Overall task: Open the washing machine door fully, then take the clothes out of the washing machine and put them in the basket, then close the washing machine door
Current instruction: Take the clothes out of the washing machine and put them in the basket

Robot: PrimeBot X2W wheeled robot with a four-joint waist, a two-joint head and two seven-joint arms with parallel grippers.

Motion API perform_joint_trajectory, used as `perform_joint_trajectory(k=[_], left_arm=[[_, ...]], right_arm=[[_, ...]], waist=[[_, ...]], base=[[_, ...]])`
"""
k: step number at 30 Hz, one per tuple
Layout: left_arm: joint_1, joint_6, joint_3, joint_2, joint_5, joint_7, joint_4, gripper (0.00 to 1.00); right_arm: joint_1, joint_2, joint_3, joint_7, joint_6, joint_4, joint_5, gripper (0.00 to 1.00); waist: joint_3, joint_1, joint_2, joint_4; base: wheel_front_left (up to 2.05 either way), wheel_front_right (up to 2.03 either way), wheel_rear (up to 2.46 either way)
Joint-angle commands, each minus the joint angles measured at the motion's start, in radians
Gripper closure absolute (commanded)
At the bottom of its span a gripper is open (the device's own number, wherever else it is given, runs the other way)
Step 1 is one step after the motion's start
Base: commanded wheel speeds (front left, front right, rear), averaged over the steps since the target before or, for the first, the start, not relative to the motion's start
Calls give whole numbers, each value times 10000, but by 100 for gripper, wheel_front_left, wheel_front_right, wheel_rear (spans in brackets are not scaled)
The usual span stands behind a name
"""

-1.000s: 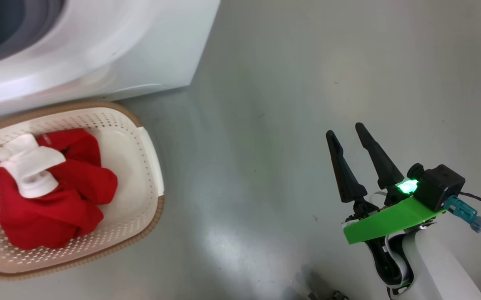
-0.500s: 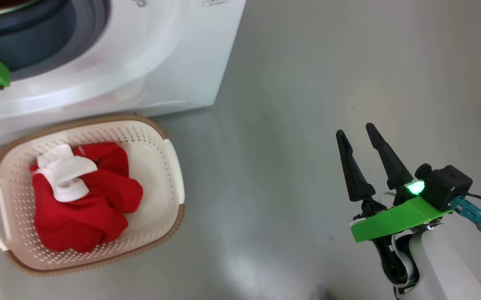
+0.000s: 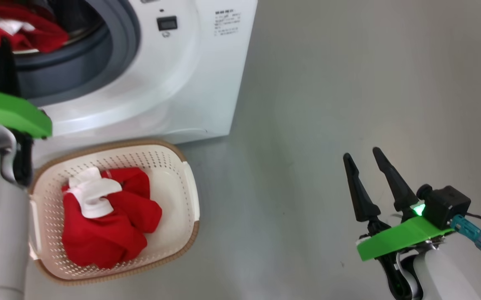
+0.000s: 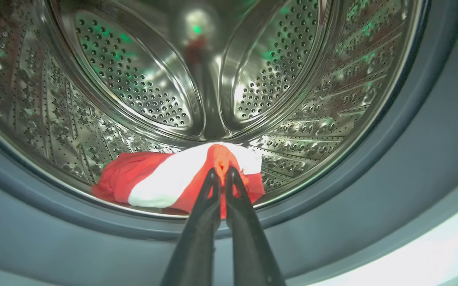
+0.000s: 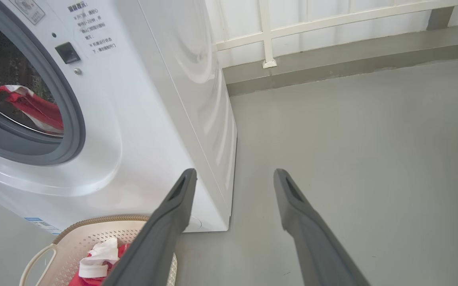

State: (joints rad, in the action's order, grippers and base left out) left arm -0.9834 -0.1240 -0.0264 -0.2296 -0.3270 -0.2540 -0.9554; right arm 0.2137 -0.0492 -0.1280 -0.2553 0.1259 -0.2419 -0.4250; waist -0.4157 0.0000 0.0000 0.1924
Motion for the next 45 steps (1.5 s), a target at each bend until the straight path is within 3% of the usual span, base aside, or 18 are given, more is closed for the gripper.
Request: perform_joint_trajectory(k=[1, 19, 38, 45], left_arm=[[402, -56, -292, -326, 18, -77, 539, 100], [3729, -66, -958, 543, 62, -77, 4980, 100], [5975, -67, -1579, 1140, 298, -78, 9819, 100], [6454, -67, -1398, 1346, 419, -78, 10774, 100]], right_arm=[[-218, -10, -83, -65, 48, 162, 129, 0], [-975, -10, 547, -65, 48, 143, 515, 0], [-1122, -10, 801, -65, 48, 287, 655, 0], [-1038, -10, 812, -65, 48, 304, 644, 0]], waist=[[391, 0, 0, -218], [1471, 0, 0, -798], [1467, 0, 0, -1059], [1290, 0, 0, -1121]], base=[[0, 0, 0], [0, 0, 0], [0, 0, 0], [0, 0, 0]])
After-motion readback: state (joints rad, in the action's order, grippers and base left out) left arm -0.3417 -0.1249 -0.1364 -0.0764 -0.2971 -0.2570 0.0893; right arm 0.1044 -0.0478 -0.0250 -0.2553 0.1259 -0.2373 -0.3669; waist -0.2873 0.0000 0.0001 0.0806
